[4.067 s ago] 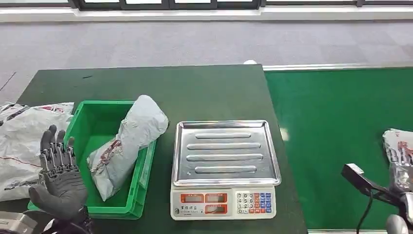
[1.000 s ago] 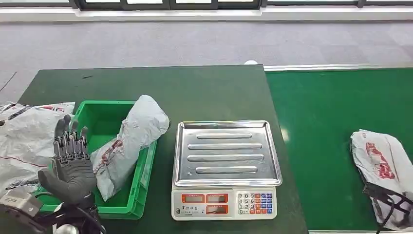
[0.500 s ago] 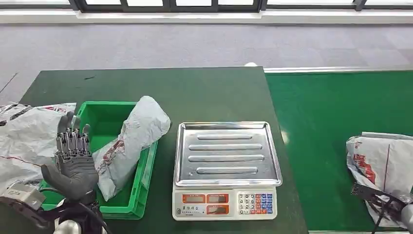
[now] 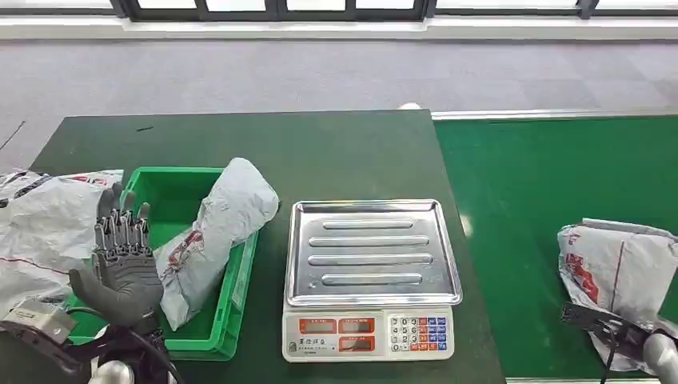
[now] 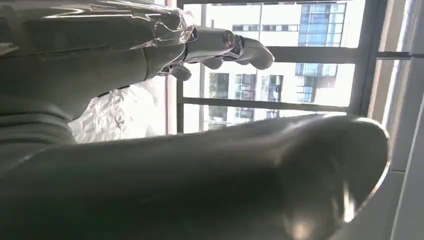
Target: Moved the parcel from conveyor to table for the left to box.
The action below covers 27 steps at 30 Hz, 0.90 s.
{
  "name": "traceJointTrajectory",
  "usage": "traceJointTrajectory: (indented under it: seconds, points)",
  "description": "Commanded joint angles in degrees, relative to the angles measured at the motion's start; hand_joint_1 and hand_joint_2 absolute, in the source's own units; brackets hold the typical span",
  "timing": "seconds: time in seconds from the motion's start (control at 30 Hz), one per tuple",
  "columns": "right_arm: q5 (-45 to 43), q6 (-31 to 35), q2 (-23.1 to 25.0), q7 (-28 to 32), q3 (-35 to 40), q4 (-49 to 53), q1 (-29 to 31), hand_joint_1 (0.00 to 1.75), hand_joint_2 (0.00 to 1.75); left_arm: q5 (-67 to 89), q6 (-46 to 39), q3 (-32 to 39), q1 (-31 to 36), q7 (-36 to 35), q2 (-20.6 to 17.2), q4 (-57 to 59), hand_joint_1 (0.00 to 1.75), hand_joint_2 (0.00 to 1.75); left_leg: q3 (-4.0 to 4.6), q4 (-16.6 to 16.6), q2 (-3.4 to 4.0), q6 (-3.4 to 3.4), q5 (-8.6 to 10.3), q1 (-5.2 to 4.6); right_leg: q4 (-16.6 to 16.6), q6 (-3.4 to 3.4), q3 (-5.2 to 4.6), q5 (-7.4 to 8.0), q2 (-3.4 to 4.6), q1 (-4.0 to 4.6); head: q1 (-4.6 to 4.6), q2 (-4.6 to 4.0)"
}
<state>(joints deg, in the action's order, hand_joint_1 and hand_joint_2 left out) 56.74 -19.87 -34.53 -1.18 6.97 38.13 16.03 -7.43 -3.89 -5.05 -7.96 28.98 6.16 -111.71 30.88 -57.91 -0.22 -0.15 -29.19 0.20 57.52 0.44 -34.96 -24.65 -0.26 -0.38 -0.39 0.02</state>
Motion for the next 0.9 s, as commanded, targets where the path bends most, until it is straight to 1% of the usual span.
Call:
traceJointTrajectory:
  seconds: [0.03,0.07,0.1,0.13,0.17,0.2,0.23,0.27,0.3,0.33,0.37,0.4,0.47,0.5,0.57,0.6,0.63,0.67,0.7,0.73,0.77,0.9]
  points:
    - [2.25,15.45,7.47,-1.4,4.22,6.43,1.52,1.75,1.75,-0.96,0.44,4.28,-1.21,0.28,0.8,-0.22,0.0,0.0,-0.07,0.08,0.22,-0.04,0.03,0.07,-0.13,-0.03,0.04,0.12,0.22,0.08,0.02,0.0]
    - [4.0,19.82,9.68,-1.53,4.67,4.63,5.56,1.75,1.75,-0.8,0.4,5.17,-2.84,0.61,1.34,-2.24,0.0,0.0,-0.08,0.13,0.26,-0.05,0.06,0.08,-0.19,-0.04,0.07,0.17,0.25,0.08,0.02,0.0]
    - [4.45,24.1,11.27,-1.8,3.89,6.74,7.26,1.75,1.75,-0.76,0.5,5.82,-3.99,0.67,1.64,-3.48,0.0,0.0,-0.1,0.21,0.86,-0.07,0.07,0.07,-0.25,-0.06,-0.12,0.36,0.86,0.06,0.02,0.0]
    - [4.14,28.06,13.33,-1.4,2.22,10.33,8.38,1.75,1.75,-0.63,0.93,6.48,-5.36,0.84,1.93,-4.78,0.0,0.0,-0.04,0.13,0.75,-0.05,0.0,0.07,-0.1,-0.05,-0.06,0.25,0.75,0.02,0.02,0.0]
    - [4.64,25.85,13.53,-3.16,2.2,13.43,8.14,1.75,1.75,-0.61,1.42,6.85,-5.79,0.9,2.17,-5.15,0.0,0.0,-0.05,0.18,1.39,-0.08,0.0,0.02,-0.12,-0.07,-0.3,0.43,1.34,-0.04,0.04,0.0]
    - [4.79,25.07,13.55,-3.62,2.02,14.59,7.85,1.75,1.75,-0.6,1.55,6.94,-5.89,0.91,2.25,-5.19,0.0,0.0,0.07,0.1,1.6,-0.09,-0.06,0.01,0.03,-0.11,-0.45,0.43,1.5,-0.08,0.04,0.0]
    - [4.77,25.13,13.37,-3.6,1.88,14.91,7.28,1.75,1.75,-0.59,1.57,6.91,-5.82,0.91,2.32,-5.08,0.0,0.0,0.11,0.07,1.31,-0.07,-0.05,-0.05,0.13,-0.12,-0.44,0.32,1.18,-0.2,0.02,0.0]
    - [4.79,25.21,13.18,-3.6,1.73,15.15,6.91,1.75,1.75,-0.59,1.58,6.91,-5.73,0.91,2.35,-4.99,0.0,0.0,0.17,0.12,1.47,-0.09,0.02,-0.07,0.08,-0.12,-0.61,0.46,1.33,-0.19,0.02,0.0]
    - [4.76,25.23,12.91,-3.56,1.54,15.13,6.27,1.75,1.75,-0.59,1.59,6.88,-5.56,0.91,2.41,-4.85,0.0,0.0,0.13,0.09,1.12,-0.06,0.04,-0.11,0.08,-0.1,-0.54,0.36,0.97,-0.18,0.02,0.0]
    - [4.64,25.3,12.77,-3.4,1.39,15.19,6.02,1.75,1.75,-0.59,1.59,6.85,-5.43,0.91,2.44,-4.75,0.0,0.0,0.18,0.17,1.03,-0.07,0.14,-0.07,-0.02,-0.13,-0.55,0.42,0.88,-0.13,0.02,0.0]
    - [4.38,31.53,14.25,-0.77,-1.61,18.32,4.64,1.75,1.75,-0.48,1.59,6.9,-5.41,0.96,2.42,-4.55,0.0,0.0,0.18,0.12,0.72,0.0,0.17,-0.06,0.01,-0.1,-0.48,0.34,0.65,-0.1,0.0,0.0]
    - [3.99,33.79,16.02,0.96,-4.56,24.03,2.73,1.75,1.75,-0.47,1.73,6.71,-5.48,1.2,2.14,-4.46,0.0,0.0,0.23,0.17,0.52,-0.03,0.29,-0.05,-0.06,-0.09,-0.51,0.37,0.47,-0.08,0.02,0.0]
    - [3.41,33.99,17.64,2.29,-7.03,33.0,0.05,1.75,1.75,-0.62,1.83,6.33,-4.93,1.51,1.6,-3.7,0.0,0.0,-0.09,0.2,0.18,-0.08,0.46,-0.07,-0.06,-0.03,-0.52,0.36,0.25,-0.1,0.02,0.0]
    - [2.43,35.52,18.56,3.89,-8.15,36.92,-0.59,1.75,1.75,-0.74,1.94,6.01,-4.13,1.58,1.25,-2.73,0.0,0.0,0.05,0.11,0.0,-0.1,0.45,-0.11,0.07,-0.04,-0.6,0.33,0.05,-0.14,0.02,0.0]
    - [1.86,36.14,19.04,4.96,-8.53,40.17,-0.66,1.75,1.75,-0.91,2.0,5.55,-2.17,1.62,0.77,-0.7,0.0,0.0,0.14,0.08,0.07,-0.11,0.44,-0.13,0.16,-0.07,-0.66,0.34,0.12,-0.17,0.02,0.0]
    - [1.74,36.26,19.08,5.41,-8.51,40.96,-0.9,1.75,1.75,-1.04,2.01,5.37,-1.25,1.62,0.53,0.2,0.0,0.0,0.57,0.06,-0.07,-0.1,0.43,-0.12,0.16,-0.05,-0.64,0.31,-0.03,-0.17,0.02,0.0]
    - [1.48,36.78,19.15,6.19,-8.54,41.62,-1.4,1.75,1.75,-1.14,1.99,5.22,-0.54,1.66,0.28,0.82,0.0,0.0,0.65,0.07,0.0,-0.14,0.44,-0.12,0.15,-0.08,-0.73,0.35,0.01,-0.16,0.02,0.0]
    - [1.29,37.08,19.31,6.6,-8.52,42.22,-2.08,1.75,1.75,-1.29,1.98,5.14,-0.11,1.68,0.09,1.25,0.0,0.0,0.64,0.12,0.01,-0.16,0.49,-0.14,0.1,-0.09,-0.75,0.38,0.01,-0.18,0.02,0.0]
    - [1.15,38.14,19.6,7.34,-8.62,42.85,-3.01,1.75,1.75,-1.43,1.97,5.09,0.22,1.7,-0.07,1.47,0.0,0.0,0.64,0.12,-0.22,-0.12,0.49,-0.11,0.06,-0.05,-0.68,0.3,-0.2,-0.15,0.02,0.0]
    - [1.23,38.52,19.85,7.42,-8.56,42.97,-3.58,1.75,1.75,-1.46,1.97,5.09,0.32,1.7,-0.11,1.52,0.0,0.0,0.59,0.18,-0.26,-0.13,0.54,-0.11,0.0,-0.06,-0.69,0.34,-0.24,-0.14,0.0,0.0]
    - [1.24,39.2,20.29,7.63,-8.82,43.7,-4.33,1.75,1.75,-1.54,1.98,4.99,0.42,1.69,-0.28,1.69,0.0,0.0,0.24,0.16,-0.28,-0.1,0.51,-0.1,0.0,-0.04,-0.63,0.29,-0.26,-0.13,0.02,0.0]
    - [1.77,41.6,21.29,8.15,-9.28,45.5,-6.62,1.75,1.75,-1.67,1.98,4.85,0.77,1.71,-0.71,1.91,0.0,0.0,0.13,0.14,-0.21,-0.1,0.49,-0.12,0.06,-0.05,-0.62,0.31,-0.19,-0.15,0.02,0.0]
